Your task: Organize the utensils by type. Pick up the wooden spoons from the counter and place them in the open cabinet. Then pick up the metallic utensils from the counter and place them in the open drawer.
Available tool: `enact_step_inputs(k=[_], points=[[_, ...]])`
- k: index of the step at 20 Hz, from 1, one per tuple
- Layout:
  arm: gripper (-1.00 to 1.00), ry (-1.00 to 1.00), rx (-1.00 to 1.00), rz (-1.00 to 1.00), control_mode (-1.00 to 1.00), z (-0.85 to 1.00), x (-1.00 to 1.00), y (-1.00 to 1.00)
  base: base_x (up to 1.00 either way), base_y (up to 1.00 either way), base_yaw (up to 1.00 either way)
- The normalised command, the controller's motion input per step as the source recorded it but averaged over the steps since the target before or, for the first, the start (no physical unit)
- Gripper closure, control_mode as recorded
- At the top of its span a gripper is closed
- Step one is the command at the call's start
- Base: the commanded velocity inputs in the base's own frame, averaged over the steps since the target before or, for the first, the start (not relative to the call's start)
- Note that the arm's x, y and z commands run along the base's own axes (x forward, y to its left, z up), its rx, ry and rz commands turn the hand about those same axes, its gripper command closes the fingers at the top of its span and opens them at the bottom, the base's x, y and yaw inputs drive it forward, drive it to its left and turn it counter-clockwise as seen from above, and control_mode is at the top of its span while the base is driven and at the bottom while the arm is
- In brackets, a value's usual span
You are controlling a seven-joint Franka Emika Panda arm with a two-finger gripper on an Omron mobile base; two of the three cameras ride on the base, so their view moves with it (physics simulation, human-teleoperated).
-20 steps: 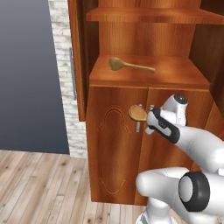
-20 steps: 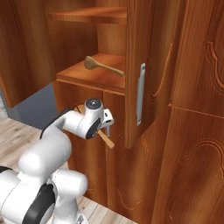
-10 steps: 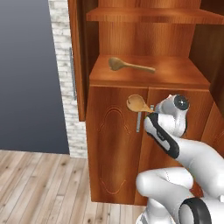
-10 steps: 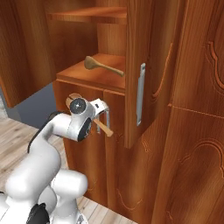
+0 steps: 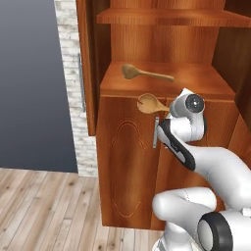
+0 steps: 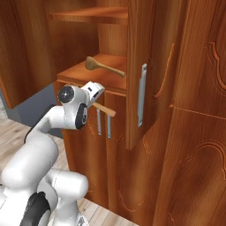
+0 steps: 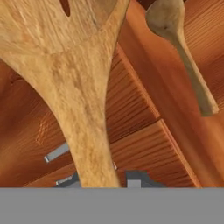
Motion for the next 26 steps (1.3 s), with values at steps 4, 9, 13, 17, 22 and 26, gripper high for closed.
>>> enact_step_inputs(k=[4, 9, 13, 17, 22, 26], points=[[1.00, -0.15, -0.12, 0.18, -1.00, 0.63, 0.31, -0.14, 0.00, 0.00, 0.00], [1.00, -0.07, -0.15, 0.06, -1.00, 0.53, 0.57, -0.15, 0.00, 0.00, 0.00], [1.00, -0.03, -0.12, 0.00, -1.00, 0.47, 0.72, -0.14, 0.00, 0.00, 0.00], [1.00, 0.00, -0.06, -0.01, -1.00, 0.21, 0.89, -0.18, 0.00, 0.00, 0.00], [1.00, 0.04, -0.08, 0.02, -1.00, -0.01, 0.76, -0.45, 0.00, 0.00, 0.00], [1.00, 0.16, -0.06, 0.00, -1.00, 0.00, 0.92, -0.44, 0.00, 0.00, 0.00]])
